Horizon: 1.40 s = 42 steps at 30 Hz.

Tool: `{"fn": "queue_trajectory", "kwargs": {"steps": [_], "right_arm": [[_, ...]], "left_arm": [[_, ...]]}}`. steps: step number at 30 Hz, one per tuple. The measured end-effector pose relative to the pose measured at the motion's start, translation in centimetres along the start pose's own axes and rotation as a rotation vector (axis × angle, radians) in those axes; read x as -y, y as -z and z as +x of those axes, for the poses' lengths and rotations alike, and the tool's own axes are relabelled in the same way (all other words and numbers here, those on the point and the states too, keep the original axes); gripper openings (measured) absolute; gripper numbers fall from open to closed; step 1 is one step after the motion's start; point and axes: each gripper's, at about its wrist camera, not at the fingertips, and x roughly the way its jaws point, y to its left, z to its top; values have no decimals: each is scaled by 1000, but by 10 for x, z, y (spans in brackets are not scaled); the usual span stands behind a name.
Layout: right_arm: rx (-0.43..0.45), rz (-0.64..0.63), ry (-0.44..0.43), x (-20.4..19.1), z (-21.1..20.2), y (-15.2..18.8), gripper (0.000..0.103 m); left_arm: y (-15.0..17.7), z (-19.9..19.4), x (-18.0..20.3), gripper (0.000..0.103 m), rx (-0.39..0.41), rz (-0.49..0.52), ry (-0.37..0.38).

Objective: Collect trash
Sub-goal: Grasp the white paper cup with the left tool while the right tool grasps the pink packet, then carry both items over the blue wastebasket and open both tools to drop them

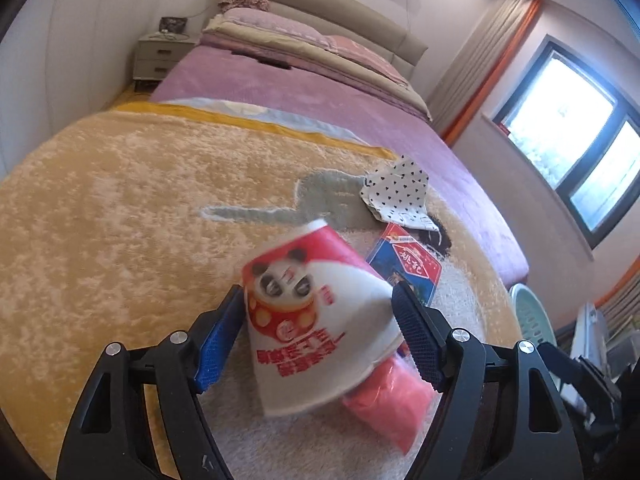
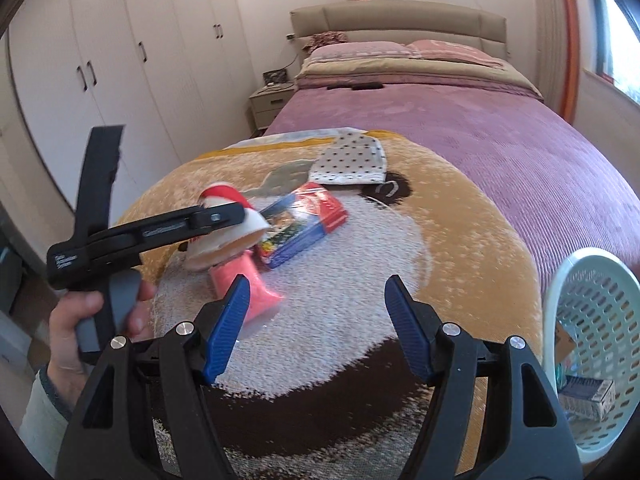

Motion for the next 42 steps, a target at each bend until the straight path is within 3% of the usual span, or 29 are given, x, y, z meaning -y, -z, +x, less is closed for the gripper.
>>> {"fn": "queue_trajectory", "kwargs": {"steps": [5, 9, 11, 13, 18, 24, 27, 29, 32, 35, 42], "right_arm": [[-26, -42, -21, -15, 16, -3, 66], [-60, -46, -39, -25, 33, -2, 66], [-71, -56, -45, -32, 40, -1, 66], [-84, -76, -51, -38, 49, 0, 66], [-119, -97, -46, -48, 69, 3, 66], [-168, -107, -54, -51, 83, 2, 66], [-158, -118, -55, -53, 83, 3, 65], [-151, -130, -58, -55, 82, 3, 57], [-150, -150, -54, -59, 81, 5, 54], [-143, -170, -58, -62, 80, 6, 50], [-65, -149, -53, -57, 62, 9, 48]], "left_arm": [[4, 1, -2, 65, 28, -29, 30], [7, -11, -7, 31, 51, -57, 84], [9, -17, -8, 22, 59, -50, 29], [12, -22, -9, 22, 67, -34, -19], [21, -40, -12, 22, 95, -15, -54], [27, -54, -16, 22, 105, -13, -55], [32, -56, -17, 22, 103, -23, -54], [35, -56, -17, 22, 95, -30, -48], [40, -59, -20, 22, 83, -61, 0], [43, -65, -16, 22, 89, -46, -8], [49, -80, -9, 22, 107, -24, -19]]}}
